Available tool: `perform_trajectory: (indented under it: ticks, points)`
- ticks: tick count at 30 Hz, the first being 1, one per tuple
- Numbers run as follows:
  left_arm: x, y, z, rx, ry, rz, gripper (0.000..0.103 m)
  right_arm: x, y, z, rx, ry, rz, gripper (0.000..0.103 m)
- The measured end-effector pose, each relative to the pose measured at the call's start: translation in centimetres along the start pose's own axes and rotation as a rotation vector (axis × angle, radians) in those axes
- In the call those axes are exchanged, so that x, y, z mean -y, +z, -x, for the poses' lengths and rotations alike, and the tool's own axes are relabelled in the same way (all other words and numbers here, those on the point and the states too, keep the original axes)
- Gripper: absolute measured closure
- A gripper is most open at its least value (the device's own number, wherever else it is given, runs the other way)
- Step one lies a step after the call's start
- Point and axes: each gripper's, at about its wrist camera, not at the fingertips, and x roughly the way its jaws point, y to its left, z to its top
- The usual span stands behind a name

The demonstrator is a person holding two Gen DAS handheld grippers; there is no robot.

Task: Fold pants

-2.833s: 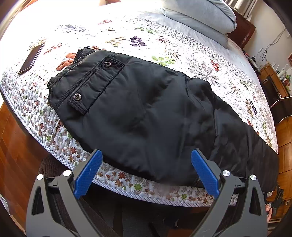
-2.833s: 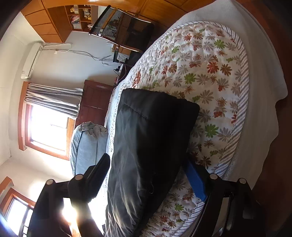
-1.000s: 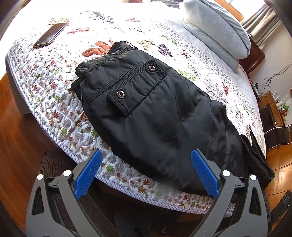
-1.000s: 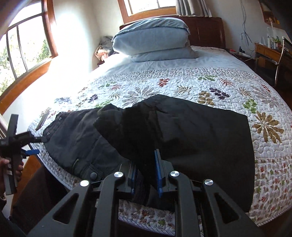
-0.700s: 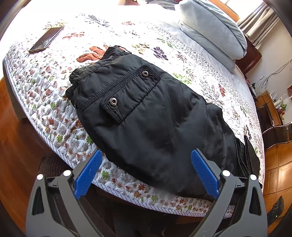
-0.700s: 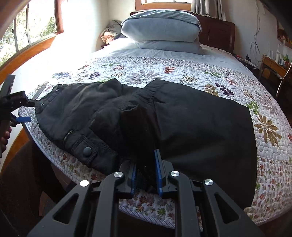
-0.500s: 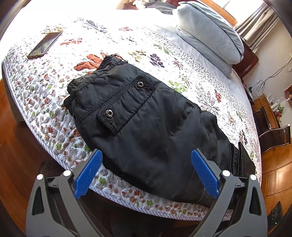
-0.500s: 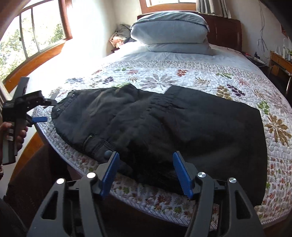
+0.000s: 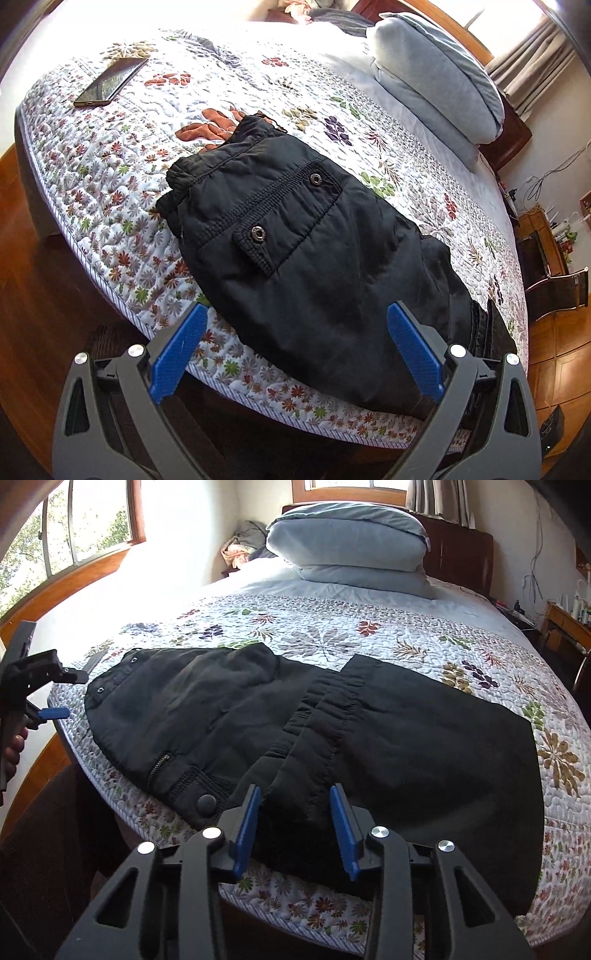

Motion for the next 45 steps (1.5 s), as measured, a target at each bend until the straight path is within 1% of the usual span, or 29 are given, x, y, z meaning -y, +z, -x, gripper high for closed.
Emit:
perform_trajectory:
  ticks: [4, 5, 11, 15, 18, 21, 23, 25, 26, 28, 30, 31, 32, 33, 34, 35, 38, 39, 40, 41, 45]
  points:
    - [-1.0, 0.2, 0.2, 0.009, 0.003, 0.032, 0.005, -0.7, 0.2, 0.3, 0.000, 0.001, 0.029, 0.085]
    - [-1.2, 0.3, 0.2, 0.007, 0.003, 0.036, 0.005, -0.9, 0.2, 0.3, -0.003, 0.005, 0.032, 0.086]
    - [-2.1, 0.3, -0.2, -0.003, 0.007, 0.047, 0.005, -1.9, -0.1, -0.1, -0.026, 0.026, 0.052, 0.087]
    - [-3.2, 0.4, -0.8, -0.026, -0.002, 0.082, 0.005, -1.9, -0.6, -0.9, -0.045, 0.035, 0.037, 0.087]
    - [-4.3, 0.7, -1.4, -0.050, -0.026, 0.120, 0.005, -1.5, -0.6, -0.8, -0.043, 0.055, 0.014, 0.087]
    - [-5.6, 1.3, -1.9, -0.067, -0.074, 0.170, 0.005, -1.2, -0.4, -0.4, -0.040, 0.069, 0.000, 0.087]
    - [-6.7, 1.8, -2.6, -0.096, -0.122, 0.218, 0.005, -1.0, -0.2, -0.2, -0.039, 0.076, -0.004, 0.087]
    - [-8.1, 2.0, -3.2, -0.122, -0.260, 0.302, 0.005, -0.8, -0.1, -0.1, -0.038, 0.081, -0.008, 0.087]
    - [-8.8, 2.0, -3.8, -0.147, -0.308, 0.349, 0.005, -0.7, 0.0, -0.1, -0.041, 0.084, -0.014, 0.087]
    - [-9.8, 2.0, -4.6, -0.166, -0.347, 0.419, 0.005, -0.6, 0.1, 0.0, -0.041, 0.085, -0.023, 0.087]
    - [-10.6, 1.9, -5.4, -0.189, -0.347, 0.460, 0.005, -0.6, 0.2, 0.1, -0.043, 0.086, -0.028, 0.087]
    - [-10.9, 1.8, -5.7, -0.195, -0.364, 0.480, 0.005, -0.6, 0.3, 0.2, -0.043, 0.084, -0.027, 0.080]
    - [-11.3, 1.7, -6.0, -0.204, -0.382, 0.503, 0.005, -0.6, 0.3, 0.4, -0.035, 0.081, -0.027, 0.066]
    - [-11.5, 1.6, -6.4, -0.213, -0.414, 0.527, 0.005, -0.7, 0.4, 0.8, -0.024, 0.076, -0.024, 0.043]
    - [-11.8, 1.8, -6.9, -0.225, -0.448, 0.548, 0.005, -0.8, 0.5, 1.1, -0.009, 0.070, -0.015, 0.041]
    - [-12.0, 1.8, -7.2, -0.235, -0.478, 0.567, 0.005, -0.9, 0.7, 1.5, 0.000, 0.066, -0.008, 0.041]
    - [-12.0, 1.9, -8.0, -0.231, -0.542, 0.599, 0.005, -0.8, 1.4, 2.4, 0.008, 0.059, -0.028, 0.020]
    - [-11.9, 2.1, -8.1, -0.228, -0.550, 0.599, 0.005, -0.7, 1.6, 2.8, 0.020, 0.070, -0.037, 0.015]
    - [-11.7, 2.3, -8.4, -0.225, -0.549, 0.598, 0.005, -0.6, 2.0, 3.4, 0.035, 0.082, -0.052, 0.007]
    - [-11.6, 2.5, -8.5, -0.220, -0.551, 0.598, 0.005, -0.4, 2.3, 3.9, 0.048, 0.090, -0.074, 0.003]
    - [-11.9, 2.9, -9.2, -0.196, -0.593, 0.637, 0.005, 1.3, 3.1, 5.0, 0.067, 0.166, -0.206, 0.004]
